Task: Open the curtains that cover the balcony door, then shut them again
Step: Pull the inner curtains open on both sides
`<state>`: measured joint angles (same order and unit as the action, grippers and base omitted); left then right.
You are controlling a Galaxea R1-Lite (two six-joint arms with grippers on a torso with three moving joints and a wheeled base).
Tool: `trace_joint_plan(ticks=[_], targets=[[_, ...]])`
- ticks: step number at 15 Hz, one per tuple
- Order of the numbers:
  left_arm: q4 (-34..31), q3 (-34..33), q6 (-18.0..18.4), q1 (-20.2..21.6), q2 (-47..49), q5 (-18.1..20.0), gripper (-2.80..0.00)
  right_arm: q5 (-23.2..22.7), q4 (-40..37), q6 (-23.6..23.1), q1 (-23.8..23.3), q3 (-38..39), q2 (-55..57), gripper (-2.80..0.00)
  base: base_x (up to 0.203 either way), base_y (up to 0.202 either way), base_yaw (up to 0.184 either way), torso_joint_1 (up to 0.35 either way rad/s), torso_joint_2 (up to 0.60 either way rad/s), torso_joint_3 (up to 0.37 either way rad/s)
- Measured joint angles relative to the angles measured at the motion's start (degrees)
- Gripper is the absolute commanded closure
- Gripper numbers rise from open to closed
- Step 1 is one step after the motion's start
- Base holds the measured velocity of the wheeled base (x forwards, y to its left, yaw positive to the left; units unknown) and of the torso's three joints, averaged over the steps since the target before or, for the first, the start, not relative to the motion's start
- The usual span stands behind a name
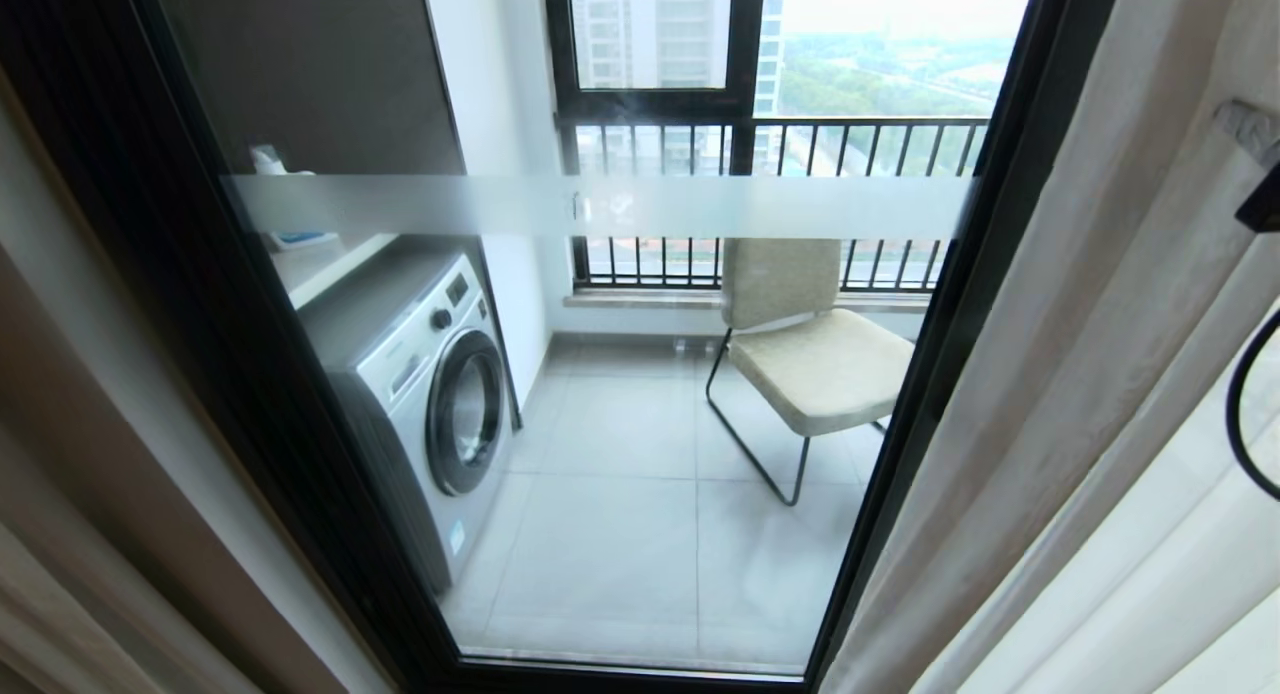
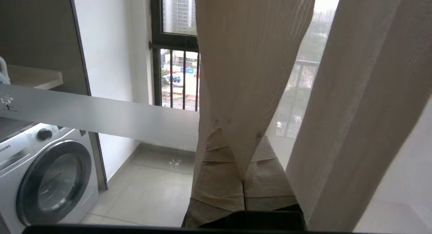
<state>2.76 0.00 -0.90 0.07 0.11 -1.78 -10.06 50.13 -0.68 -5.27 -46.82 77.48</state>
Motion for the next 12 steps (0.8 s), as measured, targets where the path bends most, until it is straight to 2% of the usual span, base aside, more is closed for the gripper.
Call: trace_joint_plan(ticks=[10,12], targets=[[-0.1,0.0,0.0,0.0,0.0,0.0,0.0,4.5,-0.4,0.0,-0.3,1.6,-2.5,0.0,0.0,-0.192,0.003,0.001,0.0,0.001],[-0.1,0.0,0.0,0.0,0.0,0.0,0.0,4.6,-0.6,0.0,-1.6,2.4,-3.6,0.0,0.0,-0.194,0.001,0.002,0.0,0.004]])
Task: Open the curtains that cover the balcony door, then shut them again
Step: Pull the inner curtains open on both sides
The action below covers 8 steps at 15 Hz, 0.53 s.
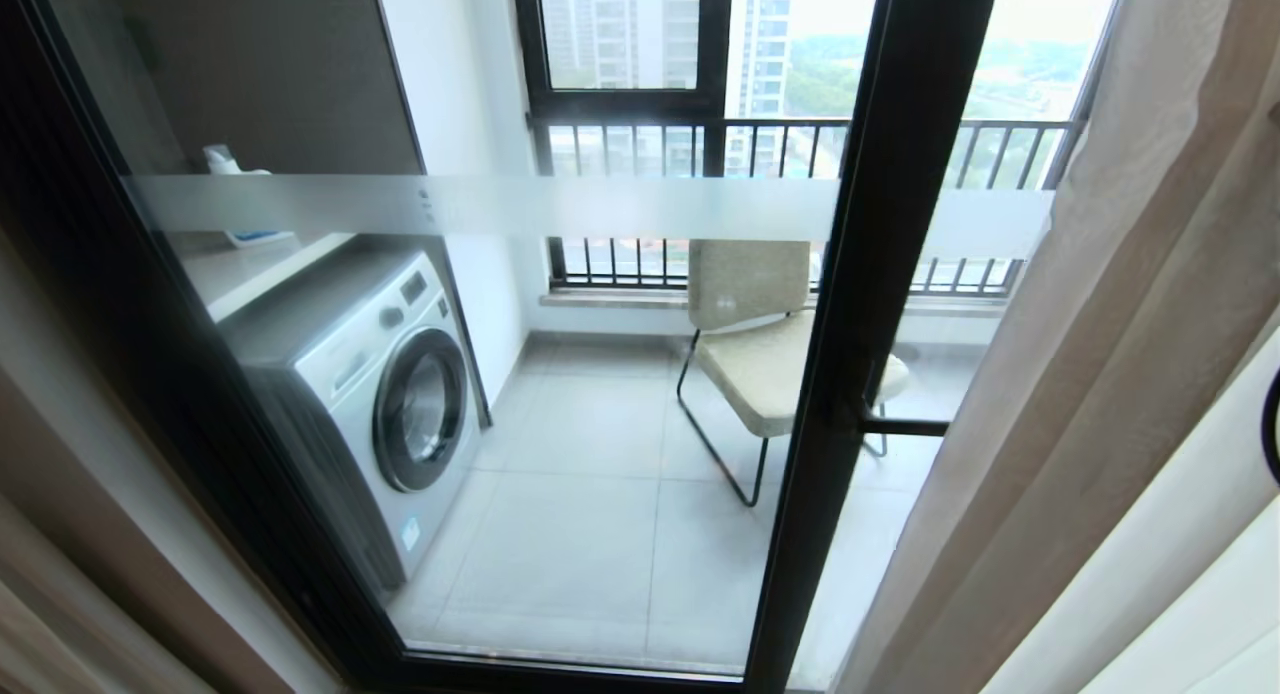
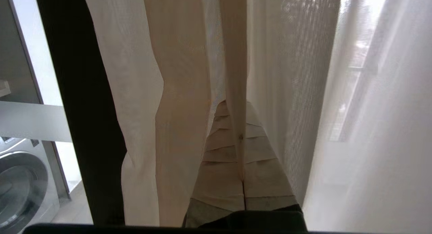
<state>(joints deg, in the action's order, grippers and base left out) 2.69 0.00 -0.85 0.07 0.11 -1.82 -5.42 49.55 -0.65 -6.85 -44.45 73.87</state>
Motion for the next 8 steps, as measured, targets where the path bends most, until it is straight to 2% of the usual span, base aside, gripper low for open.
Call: trace_joint_plan(ticks=[8], targets=[[0.1,0.0,-0.2,0.0,0.0,0.1,0.0,-0.1,0.1,1.9,-7.4,2.1,-1.6,0.0,0.0,-0.191,0.004,0.002,0.0,0.003]])
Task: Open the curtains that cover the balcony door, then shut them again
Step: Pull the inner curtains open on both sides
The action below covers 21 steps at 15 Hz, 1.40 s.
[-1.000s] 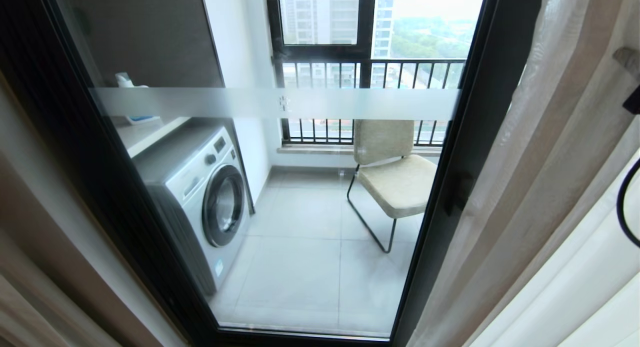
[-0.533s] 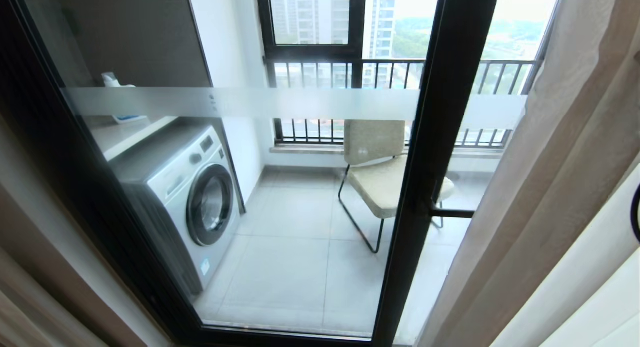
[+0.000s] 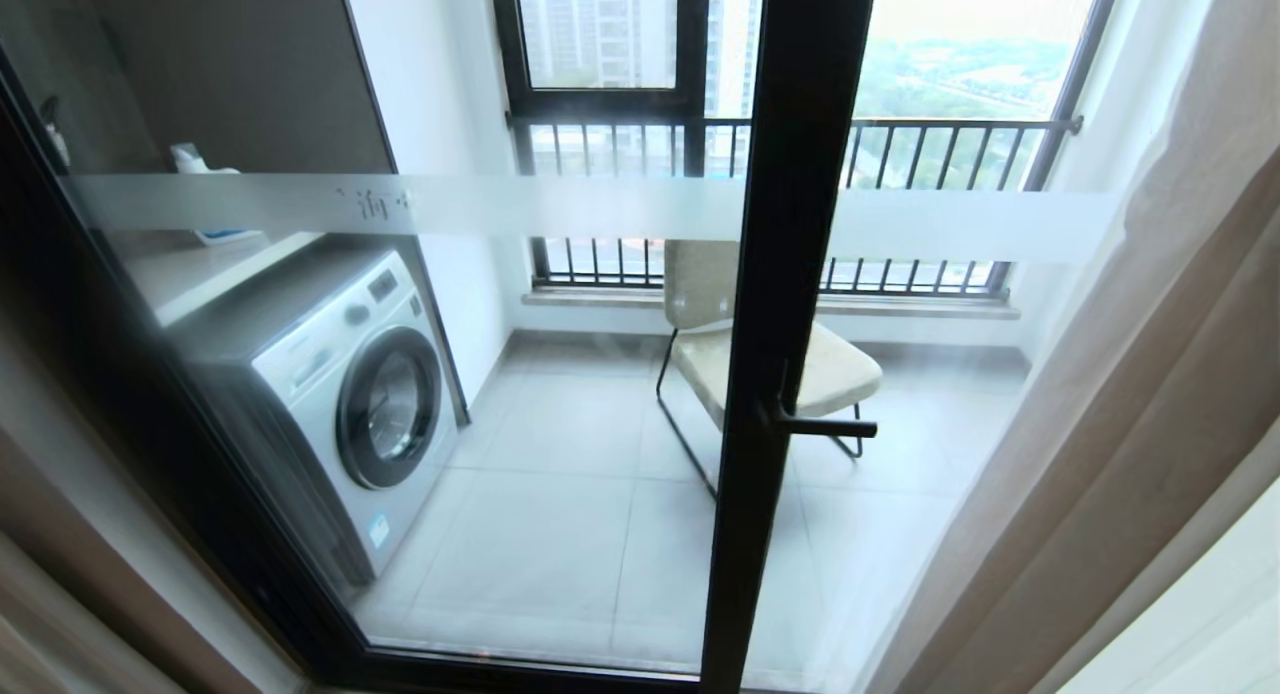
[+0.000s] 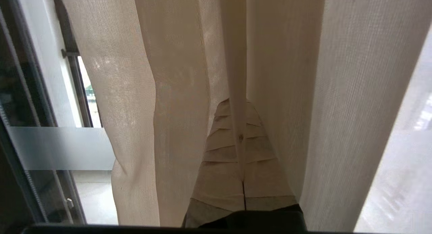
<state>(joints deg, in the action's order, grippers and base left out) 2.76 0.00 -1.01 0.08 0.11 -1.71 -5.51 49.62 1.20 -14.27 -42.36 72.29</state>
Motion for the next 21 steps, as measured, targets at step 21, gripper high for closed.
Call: trace_joint_plan(ticks=[21], targets=[[0.0,0.0,0.0,0.0,0.0,-0.1,0.0,-0.2,-0.3,1.6,-18.2,-0.6,0.4,0.0,0.0,-0.19,0.001,0.002,0.0,0.002]])
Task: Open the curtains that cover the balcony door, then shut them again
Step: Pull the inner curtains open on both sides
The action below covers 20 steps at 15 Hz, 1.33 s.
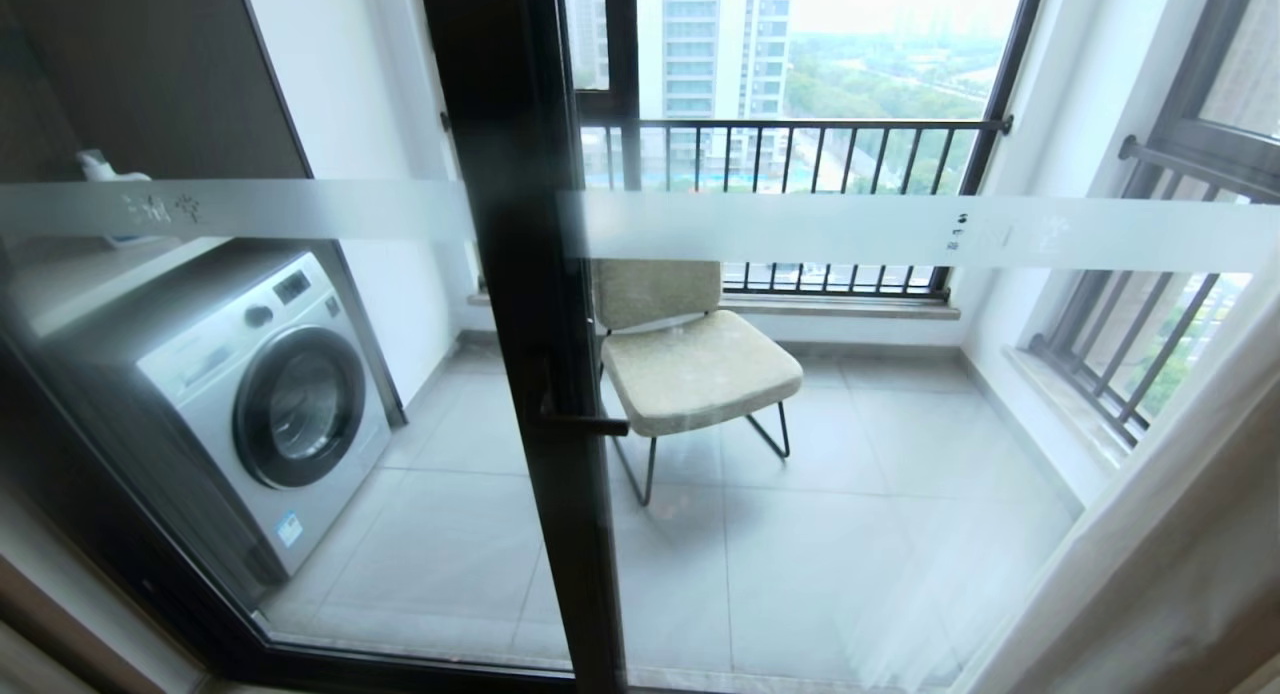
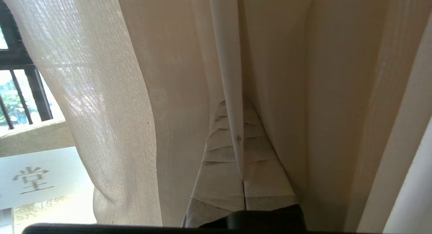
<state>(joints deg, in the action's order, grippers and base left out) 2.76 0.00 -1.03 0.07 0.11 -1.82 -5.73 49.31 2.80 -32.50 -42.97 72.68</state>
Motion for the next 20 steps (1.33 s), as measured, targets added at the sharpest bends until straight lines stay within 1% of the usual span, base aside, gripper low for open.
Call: trace_joint_plan(ticks=[15,20], targets=[[0.0,0.0,0.0,0.0,0.0,0.0,0.0,0.0,-0.5,0.0,-9.3,0.0,0.1,0.0,0.0,-0.191,0.001,0.003,0.0,0.002],[0.0,0.0,0.0,0.0,0.0,0.0,0.0,0.0,-0.4,0.0,-10.6,0.0,0.2,0.0,0.0,-0.194,0.0,0.002,0.0,0.003]])
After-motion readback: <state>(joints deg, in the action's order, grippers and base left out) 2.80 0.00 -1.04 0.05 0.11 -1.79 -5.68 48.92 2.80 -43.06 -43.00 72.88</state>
